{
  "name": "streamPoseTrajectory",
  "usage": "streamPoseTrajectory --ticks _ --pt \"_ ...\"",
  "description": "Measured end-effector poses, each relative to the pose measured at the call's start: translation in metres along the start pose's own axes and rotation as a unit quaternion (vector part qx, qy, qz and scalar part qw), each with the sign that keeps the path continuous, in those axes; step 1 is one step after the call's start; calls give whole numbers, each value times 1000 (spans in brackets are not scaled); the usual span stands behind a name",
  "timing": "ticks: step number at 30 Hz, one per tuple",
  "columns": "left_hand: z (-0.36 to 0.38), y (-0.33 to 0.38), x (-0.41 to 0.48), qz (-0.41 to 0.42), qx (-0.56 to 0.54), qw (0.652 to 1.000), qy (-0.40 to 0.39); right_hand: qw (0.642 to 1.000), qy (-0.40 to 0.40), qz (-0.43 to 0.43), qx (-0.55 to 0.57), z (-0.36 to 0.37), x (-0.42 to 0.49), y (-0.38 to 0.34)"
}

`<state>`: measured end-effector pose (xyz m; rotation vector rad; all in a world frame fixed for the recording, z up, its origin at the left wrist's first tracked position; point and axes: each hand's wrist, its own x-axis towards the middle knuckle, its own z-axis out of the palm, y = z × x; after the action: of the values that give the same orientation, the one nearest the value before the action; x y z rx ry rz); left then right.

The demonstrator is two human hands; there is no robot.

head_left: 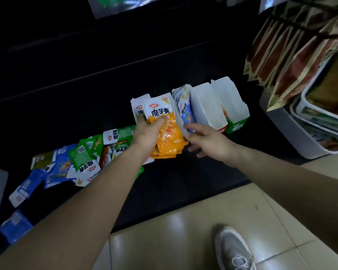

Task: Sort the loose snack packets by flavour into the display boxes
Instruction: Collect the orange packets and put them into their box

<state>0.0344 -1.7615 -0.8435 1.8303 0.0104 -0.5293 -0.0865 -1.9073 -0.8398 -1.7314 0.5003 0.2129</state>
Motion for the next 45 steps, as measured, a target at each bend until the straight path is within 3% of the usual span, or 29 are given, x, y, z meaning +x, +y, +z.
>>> streamPoseTrajectory --ticks 7,14,29,35,45 --pt "30 14 33 89 59 994 -23 991 29 -105 -73 -2 52 -6" --pt "31 10 54 113 26 992 -58 980 99 -130 -115 -6 84 -3" --pt "25 -5 75 97 51 993 -42 963 130 -113 -210 -3 101 2" --pt "23 -8 79 125 119 985 -28 959 158 -105 -209 5 105 7" --pt "15 -9 78 181 225 957 6 923 245 -126 -270 26 115 18"
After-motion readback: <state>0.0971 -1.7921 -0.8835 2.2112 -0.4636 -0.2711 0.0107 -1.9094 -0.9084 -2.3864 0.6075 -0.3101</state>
